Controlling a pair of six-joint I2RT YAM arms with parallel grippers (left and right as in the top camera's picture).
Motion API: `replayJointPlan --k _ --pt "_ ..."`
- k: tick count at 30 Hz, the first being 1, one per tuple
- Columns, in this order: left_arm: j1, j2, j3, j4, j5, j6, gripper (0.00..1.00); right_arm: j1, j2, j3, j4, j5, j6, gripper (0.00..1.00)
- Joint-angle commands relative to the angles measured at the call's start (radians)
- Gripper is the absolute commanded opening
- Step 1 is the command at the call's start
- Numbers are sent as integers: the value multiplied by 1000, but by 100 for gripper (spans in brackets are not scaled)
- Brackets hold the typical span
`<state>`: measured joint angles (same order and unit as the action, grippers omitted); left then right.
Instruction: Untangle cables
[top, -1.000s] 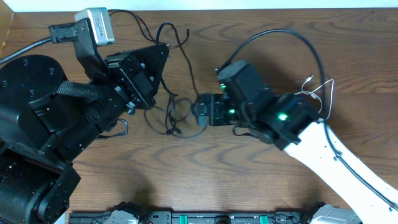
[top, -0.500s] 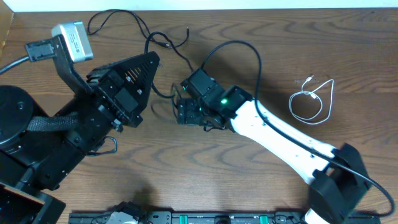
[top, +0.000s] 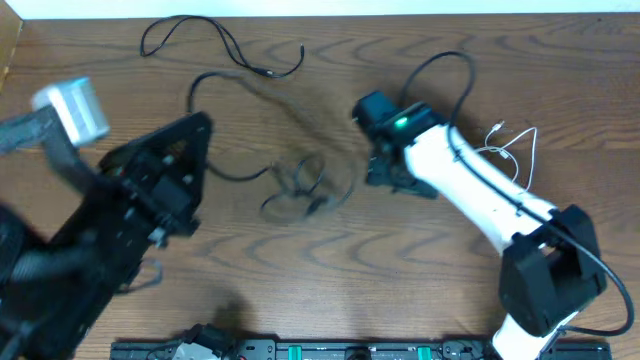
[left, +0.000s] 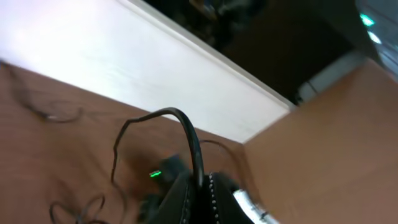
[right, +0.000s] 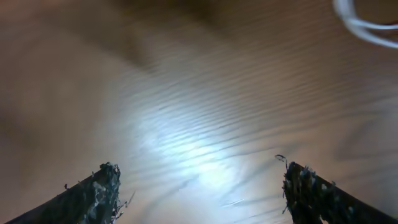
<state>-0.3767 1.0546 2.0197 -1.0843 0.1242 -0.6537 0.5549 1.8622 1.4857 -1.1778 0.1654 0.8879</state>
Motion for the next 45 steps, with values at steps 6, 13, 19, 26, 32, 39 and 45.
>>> replayJointPlan --k 6,13,19,26,32,39,45 --pt "0 32 15 -42 -98 16 8 -61 -127 4 241 -610 -354 94" --pt "0 83 15 -17 -80 4 7 60 -256 4 366 -684 -352 96" --pt "0 87 15 42 14 -10 7 150 -254 4 386 -527 -206 96" --pt "0 87 15 58 119 -38 8 175 -254 4 460 -367 -140 94" --pt "0 87 15 77 151 -63 7 180 -252 4 459 -276 -129 92" --pt "0 87 15 107 180 -65 7 199 -241 4 479 -267 -126 92" --pt "0 88 15 93 119 -58 7 199 -241 4 494 -332 -181 94"
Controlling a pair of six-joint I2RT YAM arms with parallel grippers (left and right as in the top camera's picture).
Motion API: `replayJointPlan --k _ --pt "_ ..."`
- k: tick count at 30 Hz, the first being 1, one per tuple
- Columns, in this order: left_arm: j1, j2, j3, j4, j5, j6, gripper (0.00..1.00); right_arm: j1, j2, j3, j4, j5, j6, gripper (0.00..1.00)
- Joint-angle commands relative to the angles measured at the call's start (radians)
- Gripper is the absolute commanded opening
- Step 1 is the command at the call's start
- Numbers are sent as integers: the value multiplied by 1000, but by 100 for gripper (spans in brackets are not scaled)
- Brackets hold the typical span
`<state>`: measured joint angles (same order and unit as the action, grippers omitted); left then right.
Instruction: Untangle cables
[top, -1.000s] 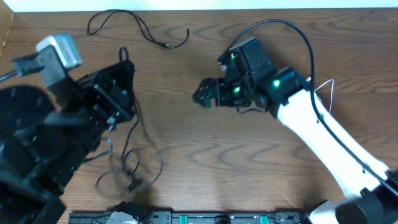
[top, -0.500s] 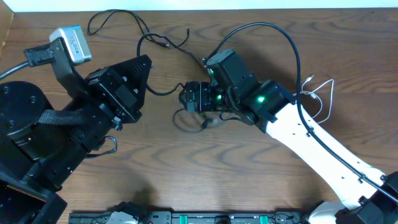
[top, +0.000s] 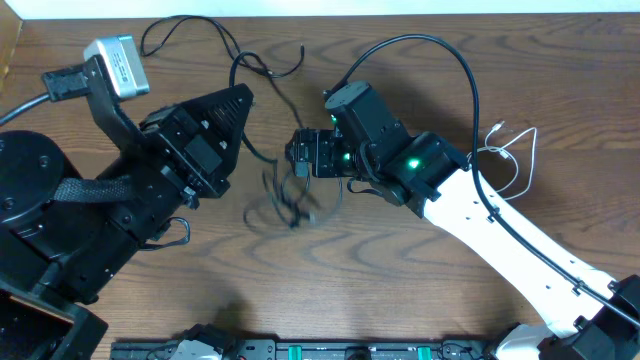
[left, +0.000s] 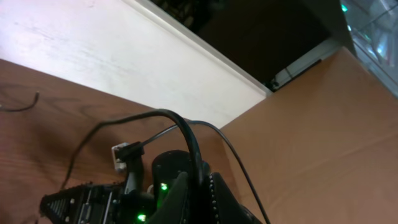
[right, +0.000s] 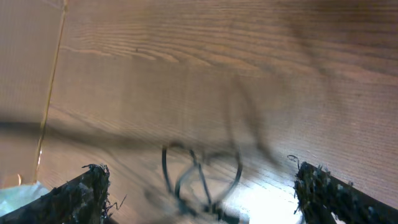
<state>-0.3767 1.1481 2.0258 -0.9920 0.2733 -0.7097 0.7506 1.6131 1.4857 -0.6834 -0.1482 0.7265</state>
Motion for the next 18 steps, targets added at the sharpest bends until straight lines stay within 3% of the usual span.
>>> replayJointPlan --k 1,18 --pt "0 -5 9 3 -30 -12 7 3 8 4 0 -19 -7 94" --pt "0 -7 10 132 41 -50 7 123 26 3 -3 68 155 93"
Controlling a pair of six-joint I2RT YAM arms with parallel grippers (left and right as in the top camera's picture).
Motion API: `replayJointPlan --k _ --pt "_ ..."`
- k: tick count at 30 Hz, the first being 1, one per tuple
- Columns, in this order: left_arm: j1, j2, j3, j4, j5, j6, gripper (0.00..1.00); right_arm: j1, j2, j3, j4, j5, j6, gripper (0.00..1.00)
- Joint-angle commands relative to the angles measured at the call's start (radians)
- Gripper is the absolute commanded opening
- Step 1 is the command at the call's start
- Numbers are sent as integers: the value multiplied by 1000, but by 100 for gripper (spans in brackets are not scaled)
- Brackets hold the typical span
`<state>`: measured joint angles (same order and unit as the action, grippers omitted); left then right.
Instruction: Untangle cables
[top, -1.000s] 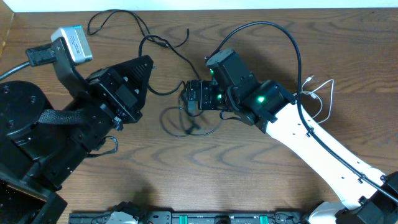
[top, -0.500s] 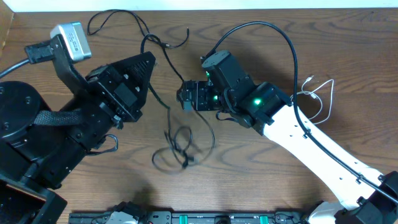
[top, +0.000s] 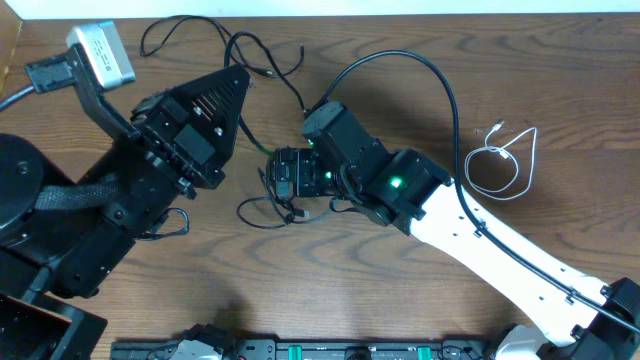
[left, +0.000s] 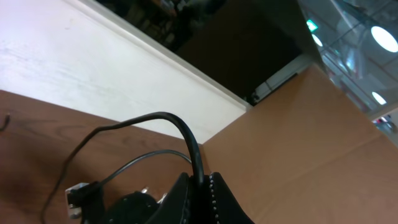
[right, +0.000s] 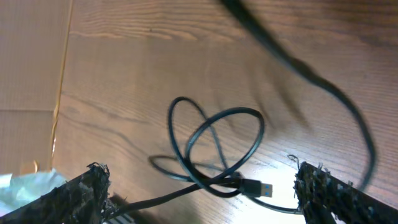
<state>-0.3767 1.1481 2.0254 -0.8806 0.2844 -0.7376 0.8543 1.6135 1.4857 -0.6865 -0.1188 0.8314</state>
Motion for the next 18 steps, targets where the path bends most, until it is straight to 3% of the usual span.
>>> replayJointPlan --k 1,11,14,18 --pt "0 -7 10 21 30 -28 7 26 37 3 0 43 59 93" --pt "0 -8 10 19 44 -21 7 69 241 3 18 21 89 88" --pt "0 -8 10 14 44 -15 7 68 259 3 -30 42 88 75" --pt "0 -8 10 14 43 -15 8 58 259 3 -74 68 77 37"
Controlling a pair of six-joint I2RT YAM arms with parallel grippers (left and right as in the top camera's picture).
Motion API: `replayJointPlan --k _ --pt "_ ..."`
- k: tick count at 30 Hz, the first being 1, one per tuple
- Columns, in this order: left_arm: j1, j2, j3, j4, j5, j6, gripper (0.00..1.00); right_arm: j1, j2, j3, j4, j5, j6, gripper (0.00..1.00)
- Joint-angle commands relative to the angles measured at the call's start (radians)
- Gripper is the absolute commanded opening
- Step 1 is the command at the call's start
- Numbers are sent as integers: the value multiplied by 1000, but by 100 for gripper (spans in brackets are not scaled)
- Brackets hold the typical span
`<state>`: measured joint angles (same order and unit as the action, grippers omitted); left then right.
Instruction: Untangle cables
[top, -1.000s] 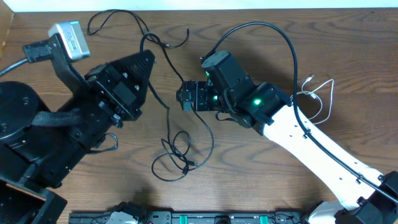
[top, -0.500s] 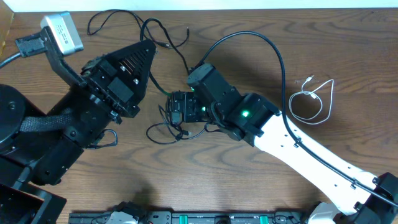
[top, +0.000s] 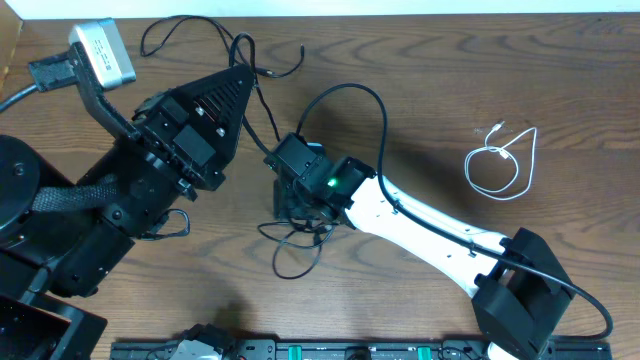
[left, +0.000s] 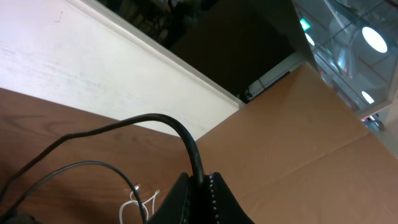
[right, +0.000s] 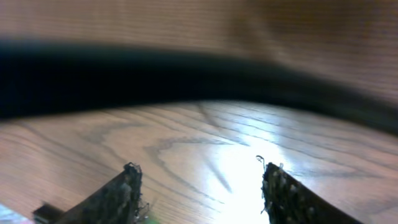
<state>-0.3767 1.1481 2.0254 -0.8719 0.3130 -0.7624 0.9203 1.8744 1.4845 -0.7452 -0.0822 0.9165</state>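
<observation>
A black cable (top: 262, 108) runs from a loose end at the back left (top: 190, 22) down to a knot of loops (top: 297, 238) at mid table. My left gripper (top: 241, 74) is shut on this cable; in the left wrist view the cable (left: 155, 119) rises out of the shut left gripper (left: 200, 182). My right gripper (top: 288, 205) hangs over the knot. In the right wrist view the right gripper (right: 202, 180) is open, and a blurred black cable (right: 186, 78) crosses above its fingers. A white cable (top: 503, 160) lies coiled at the right.
The right arm's own black lead (top: 350, 100) arches over the middle of the table. The white table edge (top: 320, 8) runs along the back. A black rail (top: 300, 350) lines the front edge. The left arm's bulk (top: 110, 220) covers the left side.
My right gripper has moved nearer the front and now sits over the knot, its fingers closer together. The knot's loops lie further toward the front. The left gripper has barely moved.
At first my left gripper held the black cable at the left and the right gripper was to the right of the knot. The left gripper then stood further back with the cable, and the right gripper came left to the knot, then over it.
</observation>
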Motion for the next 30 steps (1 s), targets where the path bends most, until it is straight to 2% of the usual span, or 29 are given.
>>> replayJointPlan --k 1,3,6,10,14,17,20,23,26,30 --pt "0 -8 10 5 15 10 7 -11 -2 5 -24 31 -8 28" --pt "0 -8 10 -4 6 11 7 -29 -3 5 -52 32 -8 1" --pt "0 -8 10 -37 -45 36 7 -71 -10 5 -108 31 -8 1" --pt "0 -6 10 -156 -236 52 7 -185 -71 5 -208 31 -57 1" --pt "0 7 10 -295 -522 50 7 -270 -181 5 -266 104 -118 1" --pt "0 8 10 -370 -710 50 7 -332 -306 5 -346 246 -121 1" --pt "0 6 10 -412 -779 42 7 -392 -423 5 -402 410 -118 1" --pt "0 7 10 -434 -778 42 7 -454 -510 5 -446 590 -107 2" --pt "0 7 10 -452 -783 42 8 -520 -551 5 -542 750 9 2" --pt "0 7 10 -518 -921 -45 8 -621 -544 5 -609 792 71 1"
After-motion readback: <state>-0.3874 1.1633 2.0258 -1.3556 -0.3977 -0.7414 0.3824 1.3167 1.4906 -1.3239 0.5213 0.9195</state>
